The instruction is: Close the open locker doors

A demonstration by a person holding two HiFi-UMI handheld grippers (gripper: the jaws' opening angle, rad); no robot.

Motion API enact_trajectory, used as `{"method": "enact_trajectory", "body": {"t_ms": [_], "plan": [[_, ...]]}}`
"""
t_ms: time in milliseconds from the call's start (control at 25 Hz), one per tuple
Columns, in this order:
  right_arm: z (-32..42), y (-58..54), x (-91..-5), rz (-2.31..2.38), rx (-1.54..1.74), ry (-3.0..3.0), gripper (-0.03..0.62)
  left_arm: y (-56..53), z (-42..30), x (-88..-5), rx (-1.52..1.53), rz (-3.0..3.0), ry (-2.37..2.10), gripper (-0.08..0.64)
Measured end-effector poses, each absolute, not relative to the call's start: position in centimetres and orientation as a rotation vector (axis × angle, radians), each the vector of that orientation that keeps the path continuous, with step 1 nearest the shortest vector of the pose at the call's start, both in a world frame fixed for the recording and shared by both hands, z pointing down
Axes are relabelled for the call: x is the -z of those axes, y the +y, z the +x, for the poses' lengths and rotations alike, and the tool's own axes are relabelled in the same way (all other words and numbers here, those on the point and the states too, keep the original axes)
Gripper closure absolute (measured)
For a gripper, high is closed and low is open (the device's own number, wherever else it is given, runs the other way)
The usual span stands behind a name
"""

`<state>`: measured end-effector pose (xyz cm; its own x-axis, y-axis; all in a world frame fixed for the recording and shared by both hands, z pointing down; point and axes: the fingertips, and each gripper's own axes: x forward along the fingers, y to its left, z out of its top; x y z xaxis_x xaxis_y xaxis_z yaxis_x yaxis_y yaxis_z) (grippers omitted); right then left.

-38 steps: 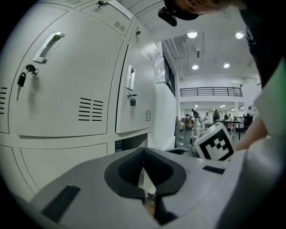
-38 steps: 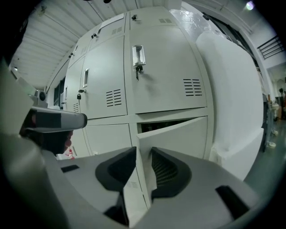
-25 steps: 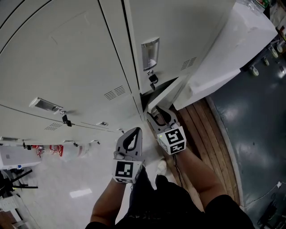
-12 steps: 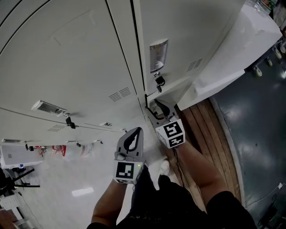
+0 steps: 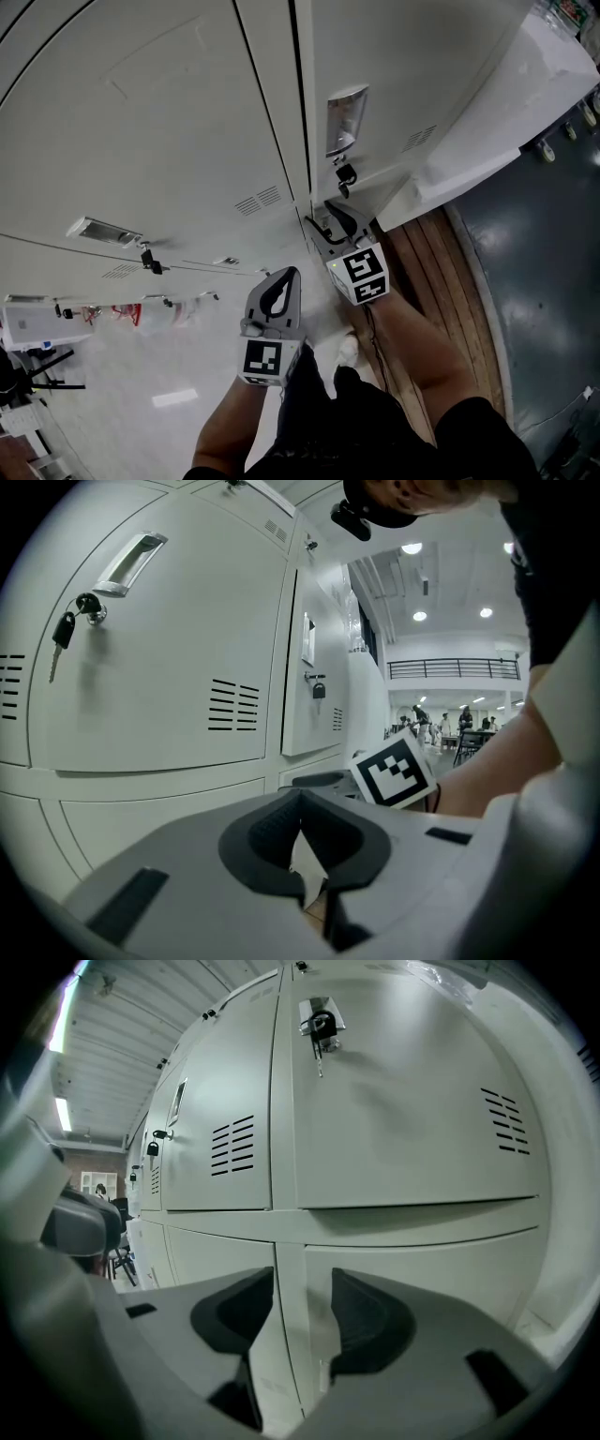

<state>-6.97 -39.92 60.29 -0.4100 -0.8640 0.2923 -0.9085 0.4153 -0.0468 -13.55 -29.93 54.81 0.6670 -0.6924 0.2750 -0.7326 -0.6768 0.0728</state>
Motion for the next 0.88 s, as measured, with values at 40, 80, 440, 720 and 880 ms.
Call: {"method": "enact_trajectory", "body": {"t_ms": [40, 80, 440, 720, 880], "plan": [[-6.99, -40.04, -60.29, 1.560, -0.292, -2.448, 0.397, -30.02, -13.60, -54.86, -0.338, 2.701, -1.168, 0.555], [-7.00, -40.13, -60.28, 1.560, -0.291, -2.448, 0.397, -30.10, -13.63, -54.91, -0.340, 2.699, -1.170, 0.555], [-7.11, -40.80, -60.33, 1.556, -0.287, -2.451, 0.390, -30.66, -13.96, -55.17, -0.336, 2.685, -1.186, 0.555], [-7.12, -40.86, -60.32, 1.566, -0.298, -2.463, 0.390, -30.76, -14.39, -55.19, -0.342, 2.683, -1.208, 0.555], [-6.91, -40.54, -60.26, 1.573, -0.306, -2.466, 0.390, -30.32, -14.55, -54.68, -0.343, 2.676, -1.237, 0.555]]}}
